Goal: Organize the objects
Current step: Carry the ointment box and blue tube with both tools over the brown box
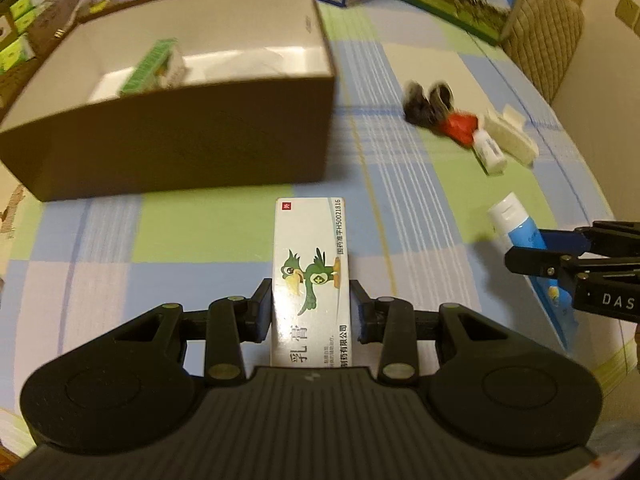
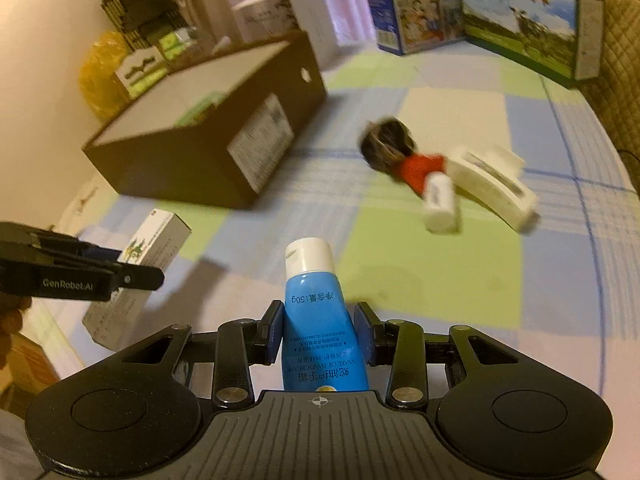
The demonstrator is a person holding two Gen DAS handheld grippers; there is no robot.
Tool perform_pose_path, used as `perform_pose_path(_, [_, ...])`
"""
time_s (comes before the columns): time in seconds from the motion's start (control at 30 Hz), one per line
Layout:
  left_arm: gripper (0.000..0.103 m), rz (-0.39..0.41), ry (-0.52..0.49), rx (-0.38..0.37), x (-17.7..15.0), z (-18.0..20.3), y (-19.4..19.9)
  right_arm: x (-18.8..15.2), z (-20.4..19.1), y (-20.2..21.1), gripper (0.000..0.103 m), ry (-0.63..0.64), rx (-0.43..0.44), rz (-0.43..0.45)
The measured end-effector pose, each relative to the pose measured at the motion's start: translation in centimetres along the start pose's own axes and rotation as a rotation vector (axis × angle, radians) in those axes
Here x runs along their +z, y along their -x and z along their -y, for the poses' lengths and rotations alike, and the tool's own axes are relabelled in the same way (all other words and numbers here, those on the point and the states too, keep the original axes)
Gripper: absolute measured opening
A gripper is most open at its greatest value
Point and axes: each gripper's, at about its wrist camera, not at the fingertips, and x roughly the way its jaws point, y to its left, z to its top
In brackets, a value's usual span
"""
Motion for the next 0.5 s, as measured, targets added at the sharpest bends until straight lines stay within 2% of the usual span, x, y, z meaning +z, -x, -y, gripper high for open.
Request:
perform_pose_path(0.4, [0.033,0.142,0.075,0.034,2.9,-7.5,5.4,6.7,-8.2,-3.1,0.035,0.002,0.204,0.059])
perform_pose_path(0.5, [0.033,0.174,0.075,0.054,4.0,-9.8,6.1,8.6,-9.9,-4.6,0.035,-0.009,0.227,0.075])
